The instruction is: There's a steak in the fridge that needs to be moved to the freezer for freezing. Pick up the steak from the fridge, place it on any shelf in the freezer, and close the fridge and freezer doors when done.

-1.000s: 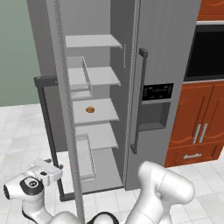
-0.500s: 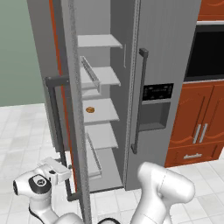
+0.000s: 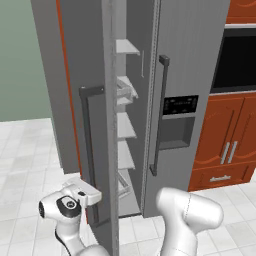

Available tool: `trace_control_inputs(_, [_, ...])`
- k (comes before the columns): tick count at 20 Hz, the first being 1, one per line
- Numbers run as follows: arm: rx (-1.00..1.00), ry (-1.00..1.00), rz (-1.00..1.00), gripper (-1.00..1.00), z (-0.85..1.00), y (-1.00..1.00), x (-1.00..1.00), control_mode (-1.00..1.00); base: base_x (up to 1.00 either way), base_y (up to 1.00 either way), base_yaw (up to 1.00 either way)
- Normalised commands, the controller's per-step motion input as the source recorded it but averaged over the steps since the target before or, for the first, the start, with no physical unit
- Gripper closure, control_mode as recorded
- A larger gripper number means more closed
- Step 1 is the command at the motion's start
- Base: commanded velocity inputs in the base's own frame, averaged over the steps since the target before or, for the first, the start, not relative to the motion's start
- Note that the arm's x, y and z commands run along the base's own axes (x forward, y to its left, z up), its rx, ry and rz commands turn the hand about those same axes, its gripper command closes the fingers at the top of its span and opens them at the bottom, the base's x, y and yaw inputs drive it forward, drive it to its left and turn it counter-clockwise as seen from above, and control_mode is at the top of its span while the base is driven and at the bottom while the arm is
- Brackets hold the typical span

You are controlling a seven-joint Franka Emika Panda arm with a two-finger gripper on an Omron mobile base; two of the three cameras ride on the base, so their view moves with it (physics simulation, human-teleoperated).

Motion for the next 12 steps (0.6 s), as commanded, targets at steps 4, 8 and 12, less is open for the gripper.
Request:
trace_control_inputs(4, [0.04, 0.0, 0.0, -1.0, 0.0, -0.73, 0.32, -1.0, 0.0, 0.0, 0.0])
trace_control_inputs(8, [0.04, 0.0, -0.01, -1.0, 0.0, -0.61, 0.37, -1.0, 0.0, 0.0, 0.0])
trace_control_inputs(12, [0.04, 0.0, 0.0, -1.0, 0.0, -0.4, 0.51, -1.0, 0.0, 0.0, 0.0])
